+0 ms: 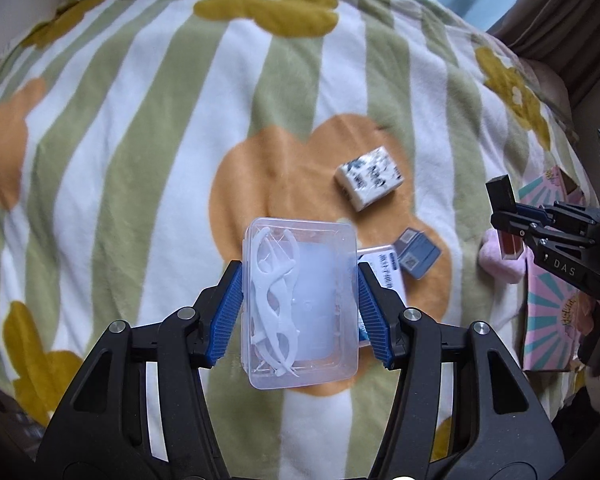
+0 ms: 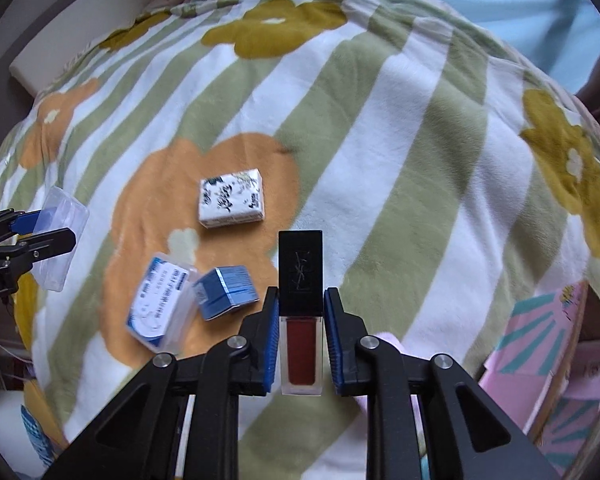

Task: Organize objects
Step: 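Grasp the clear floss-pick box with the left tool while the right tool grasps the red lip gloss, then carry the floss box and lip gloss over the cardboard box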

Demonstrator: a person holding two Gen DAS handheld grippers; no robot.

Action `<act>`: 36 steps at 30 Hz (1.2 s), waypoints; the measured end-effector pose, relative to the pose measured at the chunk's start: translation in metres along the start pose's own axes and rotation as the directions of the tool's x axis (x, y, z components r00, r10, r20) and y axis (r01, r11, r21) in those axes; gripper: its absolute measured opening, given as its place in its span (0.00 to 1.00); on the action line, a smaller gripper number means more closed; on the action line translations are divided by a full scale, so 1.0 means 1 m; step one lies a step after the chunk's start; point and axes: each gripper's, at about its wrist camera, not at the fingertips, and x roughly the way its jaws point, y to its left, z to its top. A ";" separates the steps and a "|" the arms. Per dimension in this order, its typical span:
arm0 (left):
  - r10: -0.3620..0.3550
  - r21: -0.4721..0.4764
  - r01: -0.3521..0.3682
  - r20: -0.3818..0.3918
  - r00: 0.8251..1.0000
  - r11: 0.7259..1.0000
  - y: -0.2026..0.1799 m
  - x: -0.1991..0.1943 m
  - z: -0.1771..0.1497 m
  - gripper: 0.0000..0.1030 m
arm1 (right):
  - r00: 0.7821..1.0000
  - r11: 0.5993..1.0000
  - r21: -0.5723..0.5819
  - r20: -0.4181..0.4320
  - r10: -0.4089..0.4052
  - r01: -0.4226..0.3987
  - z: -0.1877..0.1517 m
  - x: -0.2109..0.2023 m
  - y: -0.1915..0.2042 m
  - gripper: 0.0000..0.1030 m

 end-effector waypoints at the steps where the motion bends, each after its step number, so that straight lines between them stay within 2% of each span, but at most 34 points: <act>1: 0.000 0.007 -0.001 0.005 1.000 1.000 0.000 -0.009 0.002 0.51 | 1.000 1.000 0.020 0.007 -0.006 0.005 -0.001 -0.013 0.002 0.19; 5: -0.006 0.050 0.004 0.039 0.999 0.999 -0.014 -0.046 0.015 0.51 | 0.999 0.995 0.093 0.023 -0.027 0.025 0.016 -0.044 0.012 0.19; 11: -0.015 0.131 0.005 0.076 0.997 0.991 -0.043 -0.093 0.023 0.51 | 0.997 0.973 0.227 0.044 -0.056 0.045 0.004 -0.098 0.020 0.19; 17: -0.043 0.177 0.028 0.083 0.996 0.984 -0.073 -0.127 0.013 0.51 | 0.996 0.943 0.330 0.062 -0.070 0.046 -0.018 -0.142 0.034 0.19; 24: -0.079 0.230 0.059 0.076 0.994 0.971 -0.099 -0.140 -0.004 0.51 | 0.992 0.930 0.362 0.084 -0.093 0.056 -0.036 -0.166 0.047 0.19; 36: -0.089 0.279 0.059 0.096 0.991 0.958 -0.115 -0.153 0.012 0.51 | 0.985 0.922 0.381 0.127 -0.117 0.061 -0.033 -0.187 0.047 0.19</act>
